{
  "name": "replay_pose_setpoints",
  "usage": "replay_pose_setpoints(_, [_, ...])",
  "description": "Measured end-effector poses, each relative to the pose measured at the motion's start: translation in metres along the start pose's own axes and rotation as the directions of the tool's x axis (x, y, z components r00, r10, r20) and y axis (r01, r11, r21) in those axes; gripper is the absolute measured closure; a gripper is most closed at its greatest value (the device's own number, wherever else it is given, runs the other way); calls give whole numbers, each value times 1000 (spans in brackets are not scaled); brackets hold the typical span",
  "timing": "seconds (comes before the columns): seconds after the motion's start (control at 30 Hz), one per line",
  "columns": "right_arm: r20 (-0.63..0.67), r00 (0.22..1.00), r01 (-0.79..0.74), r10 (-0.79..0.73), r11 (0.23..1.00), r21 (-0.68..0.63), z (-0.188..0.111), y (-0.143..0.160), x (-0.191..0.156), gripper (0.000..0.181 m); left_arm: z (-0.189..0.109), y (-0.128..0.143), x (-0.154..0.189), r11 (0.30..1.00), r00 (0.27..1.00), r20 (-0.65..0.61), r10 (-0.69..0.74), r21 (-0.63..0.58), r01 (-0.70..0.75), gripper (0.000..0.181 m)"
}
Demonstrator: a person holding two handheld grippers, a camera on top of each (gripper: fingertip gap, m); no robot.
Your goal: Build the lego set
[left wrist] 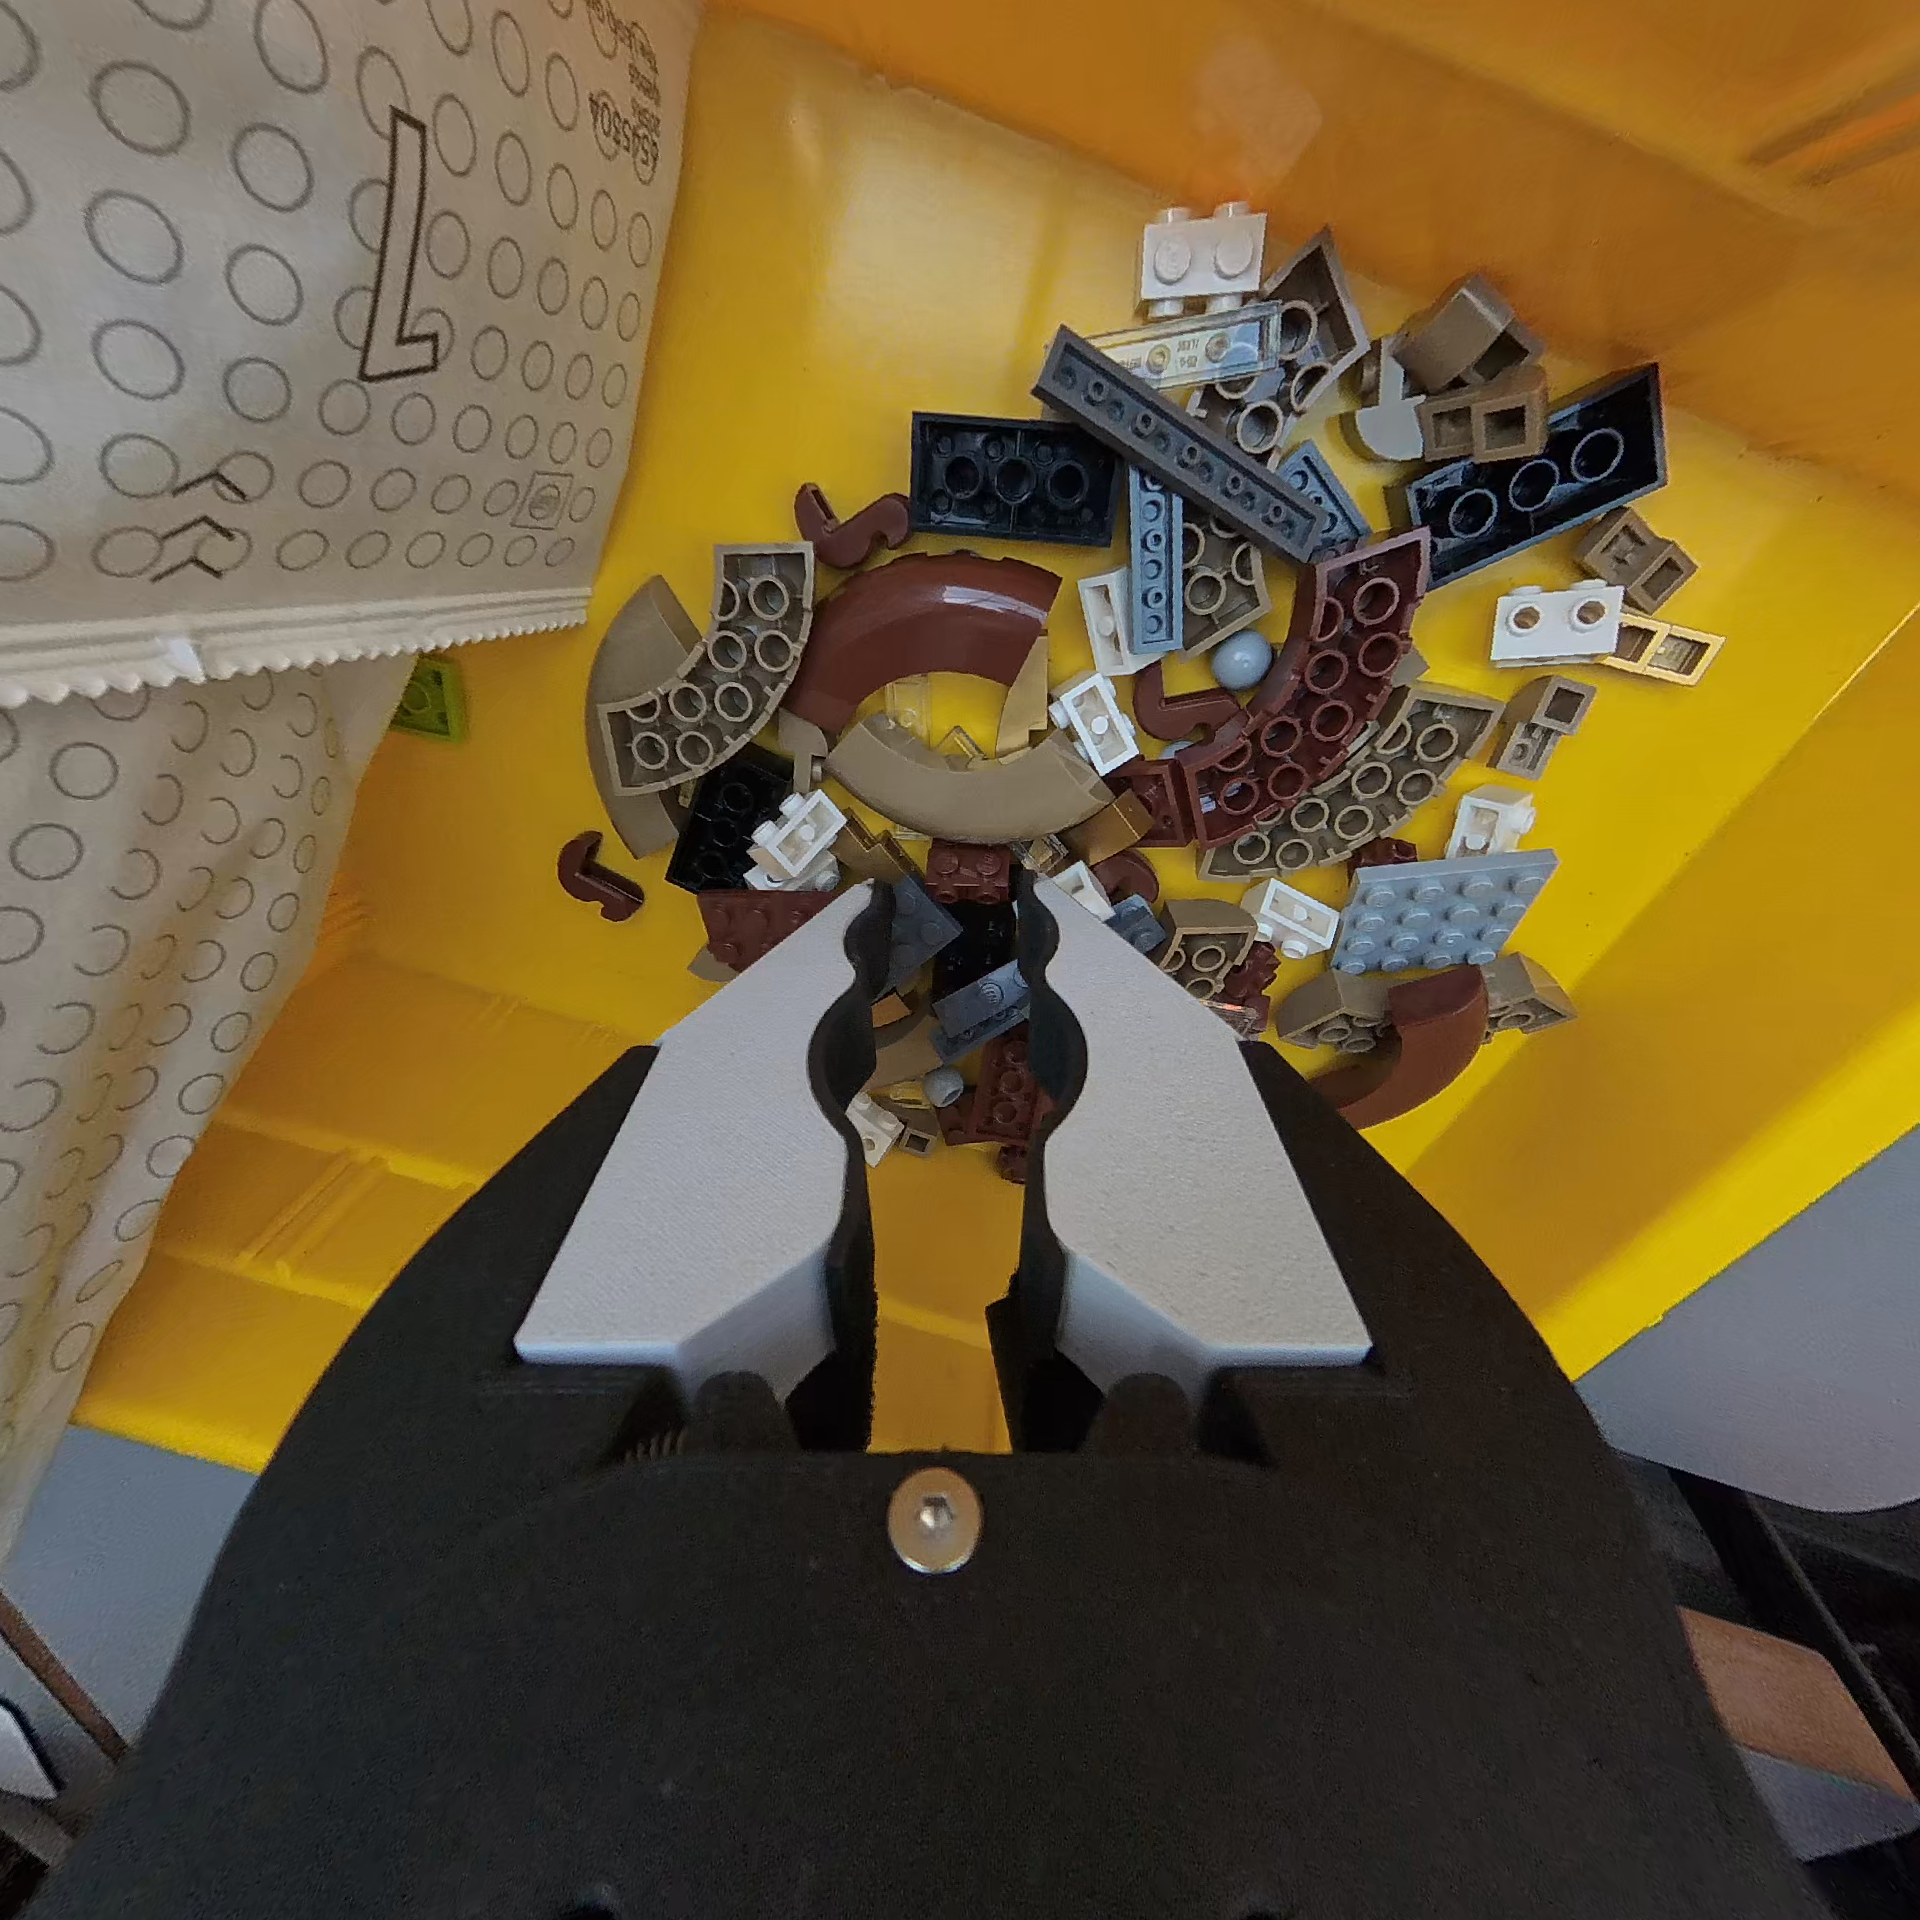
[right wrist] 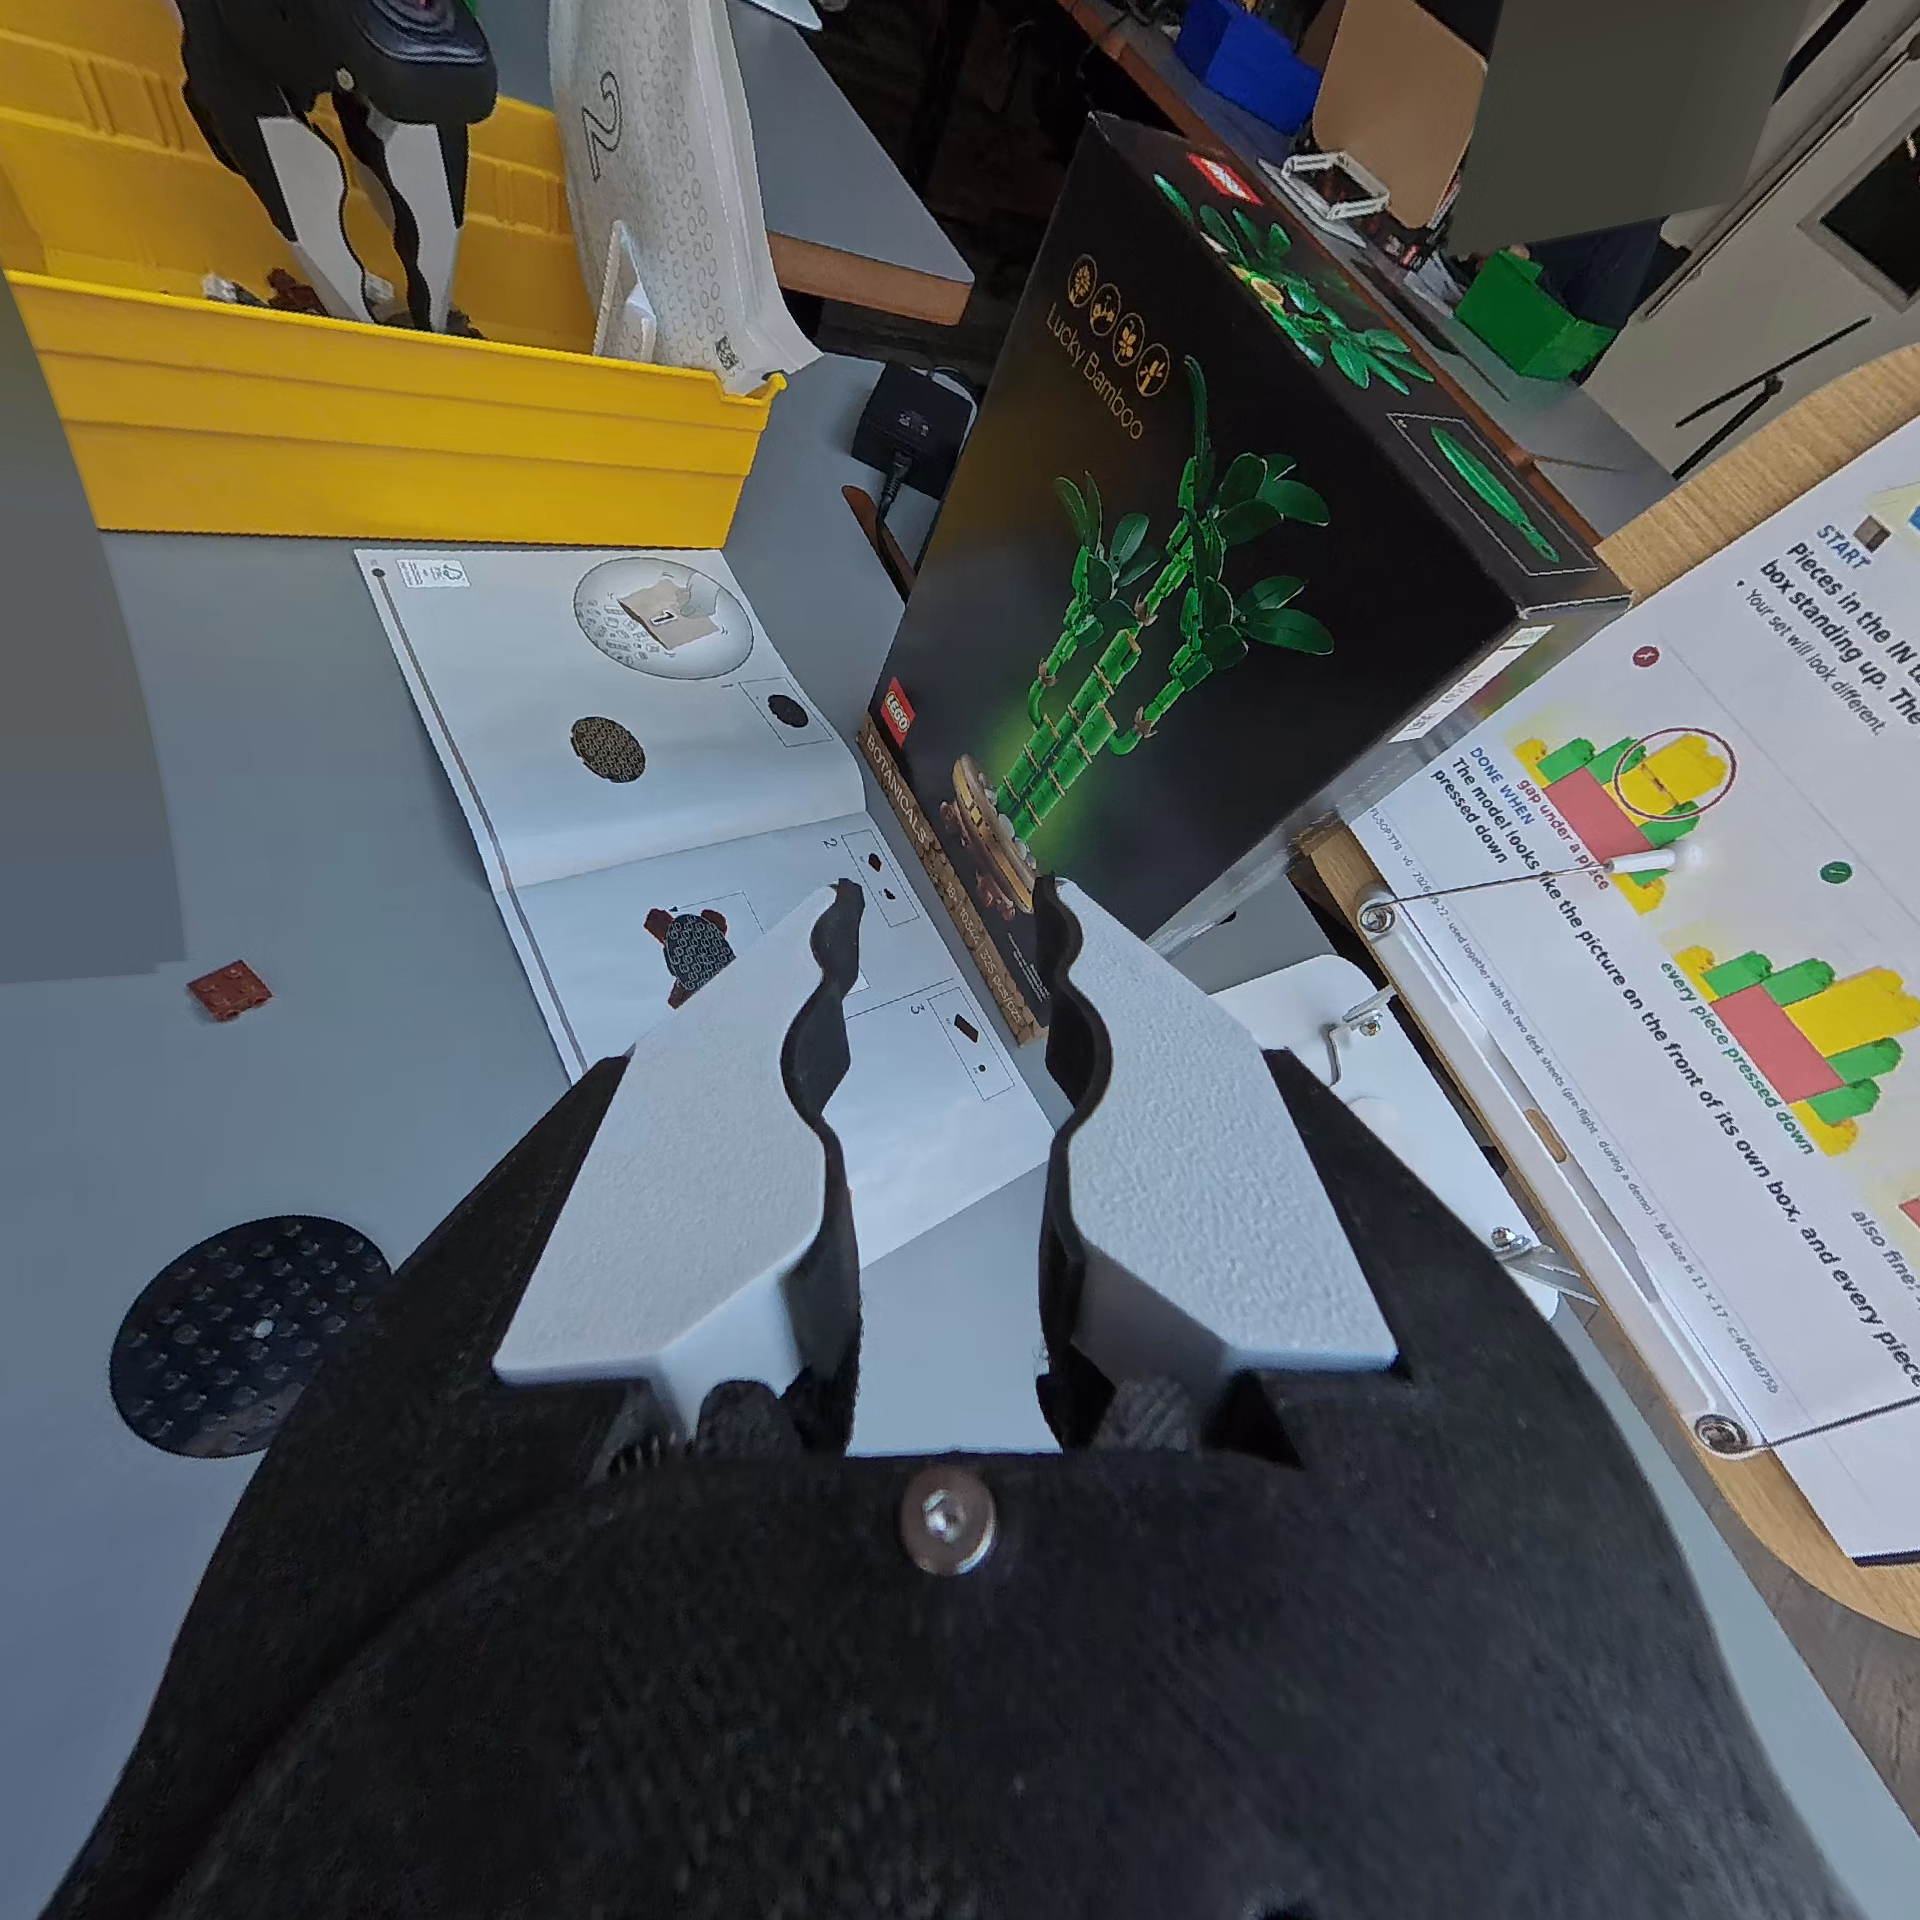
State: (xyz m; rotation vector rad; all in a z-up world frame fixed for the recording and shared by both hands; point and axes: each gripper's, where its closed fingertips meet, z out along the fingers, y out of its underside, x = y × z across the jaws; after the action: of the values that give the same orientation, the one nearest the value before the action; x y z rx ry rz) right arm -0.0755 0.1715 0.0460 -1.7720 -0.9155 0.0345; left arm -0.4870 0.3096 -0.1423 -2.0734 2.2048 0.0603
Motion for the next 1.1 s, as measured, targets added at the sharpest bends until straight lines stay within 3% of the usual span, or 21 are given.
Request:
replay_pose_setpoints(0.37, [3,1000,9,-9,1000,-14,1,3,-3,148,-2,0,-1,1000,1000,6,19,10,-19,167])
replay_pose_setpoints(0.6, [-21,1000,18,-18,1000,0,-8,-2,1,148,-48,0,-8,998,987,159,39,35,-45,167])
replay_pose_setpoints(0.67, [-29,999,30,-30,1000,0,-11,-4,2,148,-69,-11,-6,996,977,212,22,79,-39,167])
replay_pose_setpoints(0.77, [-60,997,52,-51,998,17,-24,-12,4,147,-109,-65,15,966,970,238,-50,259,-13,167])
replay_pose_setpoints(0.9, [-145,989,45,-32,995,85,-62,-28,18,148,-150,-170,75,872,969,218,-115,490,-7,167])
replay_pose_setpoints(1.1, [-237,971,20,17,988,151,-127,-32,29,148,-126,-319,179,774,991,132,11,627,-92,167])
